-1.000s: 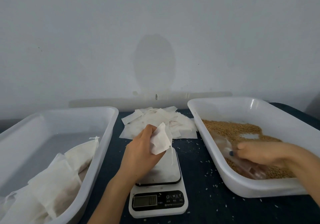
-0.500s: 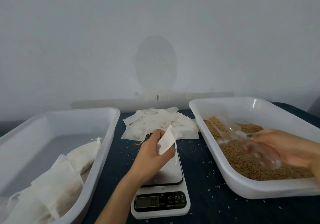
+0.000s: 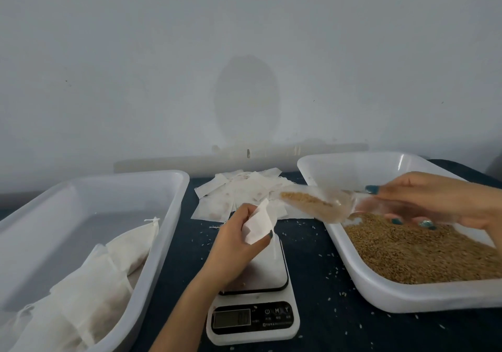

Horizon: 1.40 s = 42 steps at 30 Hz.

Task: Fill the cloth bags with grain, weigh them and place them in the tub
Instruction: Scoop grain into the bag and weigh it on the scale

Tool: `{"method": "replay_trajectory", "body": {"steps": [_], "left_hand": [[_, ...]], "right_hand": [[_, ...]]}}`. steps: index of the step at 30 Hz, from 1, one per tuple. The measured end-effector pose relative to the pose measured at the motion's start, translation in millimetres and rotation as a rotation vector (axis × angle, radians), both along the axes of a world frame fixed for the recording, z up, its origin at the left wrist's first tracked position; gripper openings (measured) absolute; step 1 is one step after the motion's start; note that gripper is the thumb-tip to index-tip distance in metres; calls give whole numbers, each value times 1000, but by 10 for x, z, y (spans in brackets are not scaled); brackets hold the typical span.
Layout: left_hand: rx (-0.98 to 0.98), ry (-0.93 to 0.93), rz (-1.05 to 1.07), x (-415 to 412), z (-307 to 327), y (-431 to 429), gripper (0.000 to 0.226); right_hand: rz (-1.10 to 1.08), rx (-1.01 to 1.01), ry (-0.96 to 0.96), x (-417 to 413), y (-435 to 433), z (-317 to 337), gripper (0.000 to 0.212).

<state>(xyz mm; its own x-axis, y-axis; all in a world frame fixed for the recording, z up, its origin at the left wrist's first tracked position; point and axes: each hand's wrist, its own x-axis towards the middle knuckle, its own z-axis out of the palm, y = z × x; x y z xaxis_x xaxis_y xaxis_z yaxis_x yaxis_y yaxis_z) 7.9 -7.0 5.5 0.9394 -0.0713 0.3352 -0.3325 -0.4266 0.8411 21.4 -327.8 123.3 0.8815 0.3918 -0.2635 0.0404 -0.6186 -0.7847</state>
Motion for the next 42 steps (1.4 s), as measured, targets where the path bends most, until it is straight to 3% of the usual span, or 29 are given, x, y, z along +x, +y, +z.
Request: {"method": "replay_trajectory", "body": {"steps": [5, 11, 17, 22, 27, 31, 42], "left_hand": [[-29, 9, 19, 35, -9, 84, 29], [19, 12, 6, 69, -39, 89, 32], [7, 44, -77, 25, -29, 14, 38], [10, 64, -135, -28, 18, -16, 45], [9, 106, -148, -80, 54, -46, 47], [-81, 93, -181, -109, 58, -78, 36], [-219, 97, -176, -84, 58, -65, 32]], "right_hand": [[185, -132, -9, 24, 148, 203, 34], [248, -165, 12, 148, 204, 398, 31], [311, -304, 8, 242, 431, 654, 32], [360, -433, -3, 292, 597, 856, 48], [392, -604, -62, 295, 792, 1063, 33], [424, -707, -98, 251, 917, 1245, 27], [430, -696, -173, 192, 904, 1422, 38]]}}
